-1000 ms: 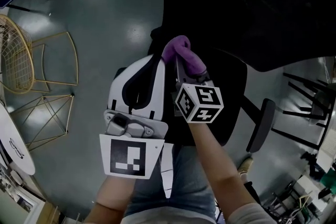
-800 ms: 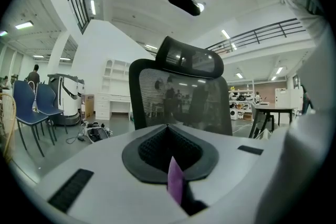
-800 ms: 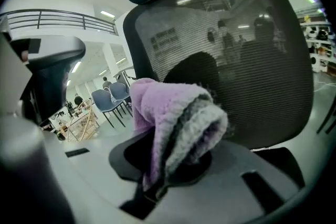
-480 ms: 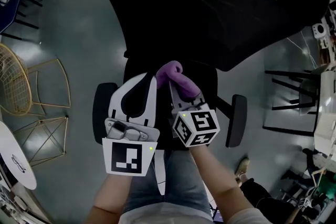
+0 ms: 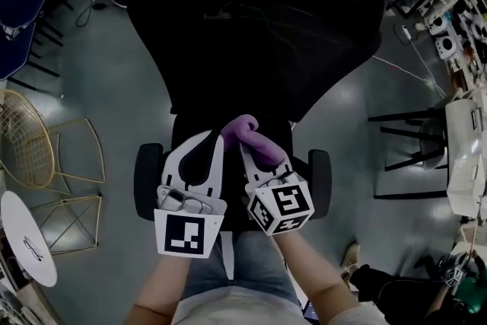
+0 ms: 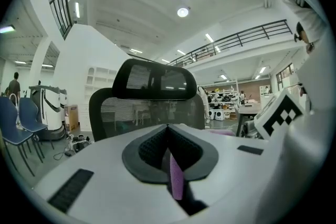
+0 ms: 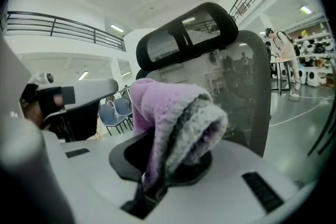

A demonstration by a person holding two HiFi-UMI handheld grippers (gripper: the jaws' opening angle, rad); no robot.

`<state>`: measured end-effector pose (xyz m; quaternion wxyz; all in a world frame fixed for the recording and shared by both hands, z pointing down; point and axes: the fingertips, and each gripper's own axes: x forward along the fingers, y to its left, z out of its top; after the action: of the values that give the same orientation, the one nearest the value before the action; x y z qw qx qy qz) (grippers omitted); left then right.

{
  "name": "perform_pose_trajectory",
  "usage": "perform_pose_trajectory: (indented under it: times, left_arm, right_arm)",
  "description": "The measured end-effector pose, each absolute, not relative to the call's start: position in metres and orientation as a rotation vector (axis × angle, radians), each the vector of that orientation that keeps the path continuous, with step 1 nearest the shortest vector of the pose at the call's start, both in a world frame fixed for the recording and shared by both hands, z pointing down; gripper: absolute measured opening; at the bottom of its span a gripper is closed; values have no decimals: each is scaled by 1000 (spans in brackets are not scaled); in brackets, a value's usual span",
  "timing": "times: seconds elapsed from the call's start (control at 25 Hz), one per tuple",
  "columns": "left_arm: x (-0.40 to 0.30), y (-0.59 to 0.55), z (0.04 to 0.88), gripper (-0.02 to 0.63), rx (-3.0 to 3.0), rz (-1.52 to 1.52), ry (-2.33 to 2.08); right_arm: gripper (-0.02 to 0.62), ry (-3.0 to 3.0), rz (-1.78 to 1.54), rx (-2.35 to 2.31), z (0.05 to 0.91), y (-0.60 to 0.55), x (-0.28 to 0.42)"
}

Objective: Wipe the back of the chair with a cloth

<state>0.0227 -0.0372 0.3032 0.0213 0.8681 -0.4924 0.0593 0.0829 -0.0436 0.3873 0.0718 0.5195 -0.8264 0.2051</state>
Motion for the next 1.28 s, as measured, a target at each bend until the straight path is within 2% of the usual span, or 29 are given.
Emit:
perform_pose_trajectory:
  times: [0.56, 1.28]
  left_arm:
    - [30, -2, 245, 14, 2764, 129, -1542]
    - [48, 53, 212, 14, 2826, 115, -1556]
  right_arm:
    - [54, -2573, 543, 1592, 307, -8, 103]
    - [55, -2722, 387, 1485, 239, 43, 117]
